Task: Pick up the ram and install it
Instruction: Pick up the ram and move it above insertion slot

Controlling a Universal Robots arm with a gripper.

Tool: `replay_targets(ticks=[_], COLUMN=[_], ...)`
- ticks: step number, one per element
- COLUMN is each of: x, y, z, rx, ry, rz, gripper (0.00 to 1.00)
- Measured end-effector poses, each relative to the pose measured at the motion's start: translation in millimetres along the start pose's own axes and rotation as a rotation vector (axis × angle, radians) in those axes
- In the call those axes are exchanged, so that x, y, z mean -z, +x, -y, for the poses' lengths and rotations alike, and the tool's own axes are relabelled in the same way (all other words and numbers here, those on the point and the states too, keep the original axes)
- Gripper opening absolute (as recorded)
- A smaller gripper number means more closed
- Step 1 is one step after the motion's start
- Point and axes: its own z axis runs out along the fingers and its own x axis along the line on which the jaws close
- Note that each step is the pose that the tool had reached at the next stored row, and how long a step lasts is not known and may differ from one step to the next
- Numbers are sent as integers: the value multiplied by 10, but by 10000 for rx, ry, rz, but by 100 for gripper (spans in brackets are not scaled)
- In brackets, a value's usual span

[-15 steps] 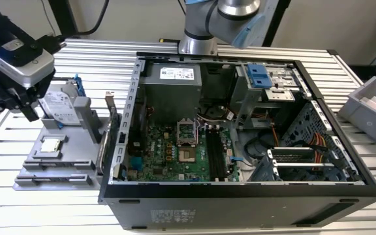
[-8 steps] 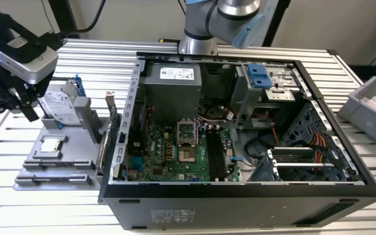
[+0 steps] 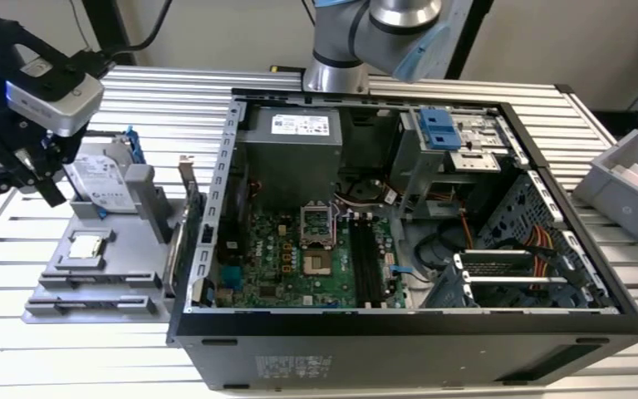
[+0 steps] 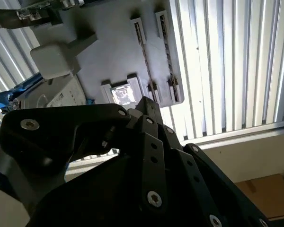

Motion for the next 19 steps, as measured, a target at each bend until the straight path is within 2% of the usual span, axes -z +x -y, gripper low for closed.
replay_targets(ticks=[19], x=[0], y=[0], z=[0], rx=[1955], ry=[-10], rz=[-71], gripper=[0])
